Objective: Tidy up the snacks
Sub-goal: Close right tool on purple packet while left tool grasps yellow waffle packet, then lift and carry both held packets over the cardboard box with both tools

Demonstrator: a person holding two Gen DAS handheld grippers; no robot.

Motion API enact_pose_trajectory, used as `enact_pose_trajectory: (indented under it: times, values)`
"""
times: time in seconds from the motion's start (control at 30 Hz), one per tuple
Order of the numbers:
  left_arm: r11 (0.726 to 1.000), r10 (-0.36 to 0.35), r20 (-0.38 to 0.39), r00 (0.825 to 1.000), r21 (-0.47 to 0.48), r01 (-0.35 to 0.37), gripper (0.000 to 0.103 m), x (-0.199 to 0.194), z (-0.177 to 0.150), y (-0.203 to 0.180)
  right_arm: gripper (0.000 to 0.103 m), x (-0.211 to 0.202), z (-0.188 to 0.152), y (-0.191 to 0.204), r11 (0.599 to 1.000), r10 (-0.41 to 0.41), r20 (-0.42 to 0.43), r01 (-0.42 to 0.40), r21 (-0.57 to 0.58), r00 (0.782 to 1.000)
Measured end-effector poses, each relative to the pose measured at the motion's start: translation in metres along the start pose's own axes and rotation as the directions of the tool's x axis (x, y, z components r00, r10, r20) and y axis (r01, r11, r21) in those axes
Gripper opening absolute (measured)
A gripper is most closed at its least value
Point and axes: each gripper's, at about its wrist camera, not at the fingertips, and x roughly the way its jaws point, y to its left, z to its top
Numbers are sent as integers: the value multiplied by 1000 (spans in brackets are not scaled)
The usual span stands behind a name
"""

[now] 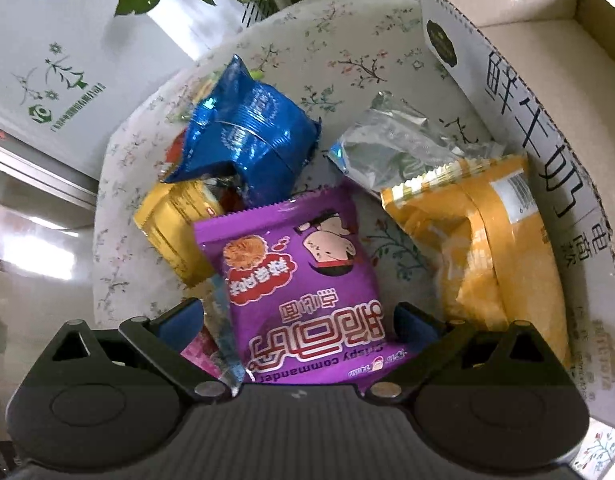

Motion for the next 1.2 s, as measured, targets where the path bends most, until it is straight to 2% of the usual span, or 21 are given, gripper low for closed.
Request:
enact_pose_trajectory:
  times: [0.5,0.57,0.63,0.77,0.87,0.93,1.0,1.2]
  values:
    - [998,32,11,999,-54,-32,103,-3,-2,-7,102,8,-4,15,992,-65,18,66,-104,998]
    - [998,35,6,999,-53,-35,103,-4,0,-8,97,7,-4,16,990,-76,24,78,-117,997]
    - [998,36,1,999,-55,-36,103,-3,1,-8,85,6,-4,17,988,-80,33,83,-127,996]
    - [998,37,0,999,-60,-37,101,-3,2,-8,75,0,-4,11,991,-57,35,61,-116,998]
    - [998,42,21,999,-55,-40,89,-8,2,-9,73,-4,-3,7,994,-35,33,38,-101,999]
    - [998,39,35,999,-54,-37,70,-12,2,-8,72,-7,-4,7,994,-21,35,24,-107,999]
    - [997,30,43,999,-74,-27,59,-16,1,-5,72,-10,-6,9,993,-10,38,14,-114,999]
    - [988,33,83,996,-152,-20,56,-26,-7,5,72,-22,-7,9,993,25,50,-19,-118,998]
